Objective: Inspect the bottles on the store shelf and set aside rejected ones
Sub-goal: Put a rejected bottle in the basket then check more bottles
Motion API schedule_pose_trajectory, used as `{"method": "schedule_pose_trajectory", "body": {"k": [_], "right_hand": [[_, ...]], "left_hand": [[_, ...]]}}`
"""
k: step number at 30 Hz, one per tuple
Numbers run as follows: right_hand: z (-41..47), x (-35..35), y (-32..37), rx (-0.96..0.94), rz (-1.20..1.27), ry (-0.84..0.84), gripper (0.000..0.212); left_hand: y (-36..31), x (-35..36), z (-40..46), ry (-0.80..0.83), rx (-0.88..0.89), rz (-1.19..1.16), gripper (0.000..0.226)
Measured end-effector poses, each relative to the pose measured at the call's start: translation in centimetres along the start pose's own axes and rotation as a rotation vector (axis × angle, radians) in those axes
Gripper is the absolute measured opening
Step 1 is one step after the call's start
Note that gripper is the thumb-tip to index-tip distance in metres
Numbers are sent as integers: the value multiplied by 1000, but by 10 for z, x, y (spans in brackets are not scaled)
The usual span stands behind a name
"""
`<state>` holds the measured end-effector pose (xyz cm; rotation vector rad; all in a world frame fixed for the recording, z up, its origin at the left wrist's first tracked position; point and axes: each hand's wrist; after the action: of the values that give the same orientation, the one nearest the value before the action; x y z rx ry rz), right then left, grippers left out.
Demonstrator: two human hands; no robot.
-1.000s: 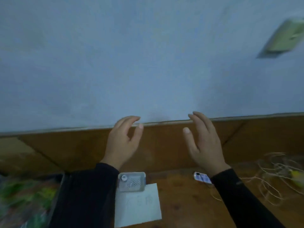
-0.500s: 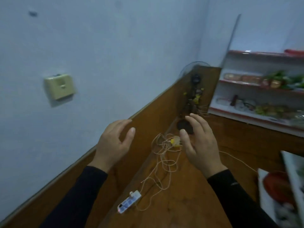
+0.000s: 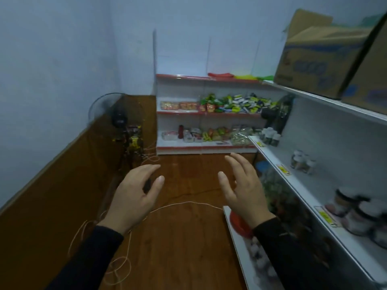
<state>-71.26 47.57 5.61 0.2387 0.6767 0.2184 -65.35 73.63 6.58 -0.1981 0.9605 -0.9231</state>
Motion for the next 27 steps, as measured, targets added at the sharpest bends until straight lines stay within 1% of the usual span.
{"method": "schedule_pose_trajectory", "body": {"k": [5,10,14,18,23,27], "right_hand": [[41,51,-41,135,-146,-40,49],[69,62,-76,299,-259,-105,50],[82,56,-123,432,-401,-175,51],[83,54,-191,551,-517,-204,53],[86,51,-290,729,-584,-185,59],[92,44,-345,828,-666,-127,48]], "left_hand": [[47,74,102,116,113,-74,46],[46,146,189,277,258,-219,41],[22,217,239,381,371,-312,40],[-12,302,277,487,473,-360,40],[-67,409,314,614,573,-377,42],[-107,479,334,718,634,-378,45]]}}
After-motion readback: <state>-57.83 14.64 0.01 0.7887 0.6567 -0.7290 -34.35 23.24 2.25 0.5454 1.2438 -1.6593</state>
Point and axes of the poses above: each hand's wrist, its own z-axis towards the middle knuckle, its own x-axis out of the palm, y = z × x, and after that the axes turned 4 degrees about -y, right-handed
